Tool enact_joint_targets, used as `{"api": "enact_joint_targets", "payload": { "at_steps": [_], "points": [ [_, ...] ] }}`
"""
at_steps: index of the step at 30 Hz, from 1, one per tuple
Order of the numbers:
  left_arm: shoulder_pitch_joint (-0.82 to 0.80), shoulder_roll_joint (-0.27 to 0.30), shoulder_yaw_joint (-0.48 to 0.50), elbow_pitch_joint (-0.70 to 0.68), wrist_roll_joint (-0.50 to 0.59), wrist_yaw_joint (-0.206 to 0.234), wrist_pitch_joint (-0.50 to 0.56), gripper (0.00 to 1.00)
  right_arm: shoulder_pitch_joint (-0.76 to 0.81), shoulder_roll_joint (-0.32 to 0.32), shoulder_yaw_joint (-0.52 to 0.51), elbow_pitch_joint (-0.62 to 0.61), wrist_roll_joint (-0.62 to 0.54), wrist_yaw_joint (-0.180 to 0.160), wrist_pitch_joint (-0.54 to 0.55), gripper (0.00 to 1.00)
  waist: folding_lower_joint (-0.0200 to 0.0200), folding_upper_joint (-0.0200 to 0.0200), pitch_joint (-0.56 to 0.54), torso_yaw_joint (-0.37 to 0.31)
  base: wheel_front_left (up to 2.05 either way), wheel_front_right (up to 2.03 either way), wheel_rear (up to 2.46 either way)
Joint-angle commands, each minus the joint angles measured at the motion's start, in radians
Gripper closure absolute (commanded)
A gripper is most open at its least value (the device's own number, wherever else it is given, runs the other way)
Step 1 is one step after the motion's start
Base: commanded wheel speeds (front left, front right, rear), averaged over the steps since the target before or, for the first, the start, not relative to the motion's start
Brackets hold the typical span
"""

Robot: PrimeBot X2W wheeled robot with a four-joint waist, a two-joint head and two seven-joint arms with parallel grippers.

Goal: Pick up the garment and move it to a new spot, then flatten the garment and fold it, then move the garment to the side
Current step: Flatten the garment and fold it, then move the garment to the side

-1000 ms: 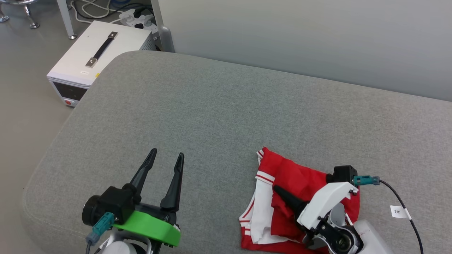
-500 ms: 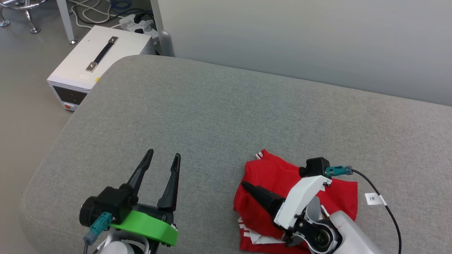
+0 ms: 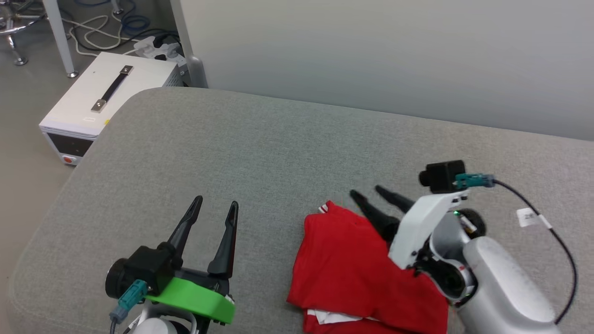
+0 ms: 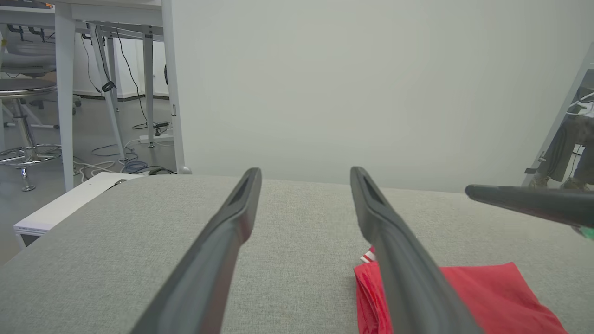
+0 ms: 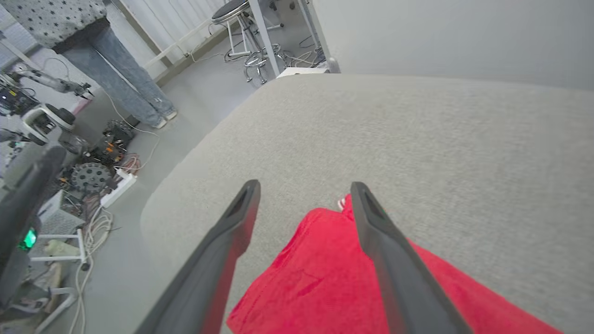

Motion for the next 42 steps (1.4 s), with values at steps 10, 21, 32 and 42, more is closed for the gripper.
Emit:
{"api": "enact_joint_targets", "payload": {
  "at_steps": [10,21,32,42],
  "points": [
    [0.007,-0.016,-0.010,-0.017,-0.022,-0.003,-0.006,0.00,0.051,-0.204,-0.127,-0.178,-0.319,-0.001,-0.141,0.00,0.0000,0.0000,0.016,-0.081,0.00,0.00,0.00],
    [0.018,-0.026,0.006,-0.031,-0.034,-0.003,-0.006,0.00,0.352,-0.133,-0.415,-0.344,-0.453,-0.001,-0.406,0.00,0.0000,0.0000,0.029,-0.142,0.00,0.00,0.00],
    [0.043,-0.029,-0.005,-0.027,-0.025,-0.003,-0.006,0.00,0.491,-0.016,-0.477,-0.356,-0.478,-0.001,-0.485,0.00,0.0000,0.0000,0.025,-0.150,0.00,0.00,0.00],
    [0.049,-0.026,-0.024,-0.016,-0.013,-0.003,-0.006,0.00,0.502,0.020,-0.465,-0.302,-0.479,-0.001,-0.514,0.00,0.0000,0.0000,0.027,-0.143,0.00,0.00,0.00]
  ]
}}
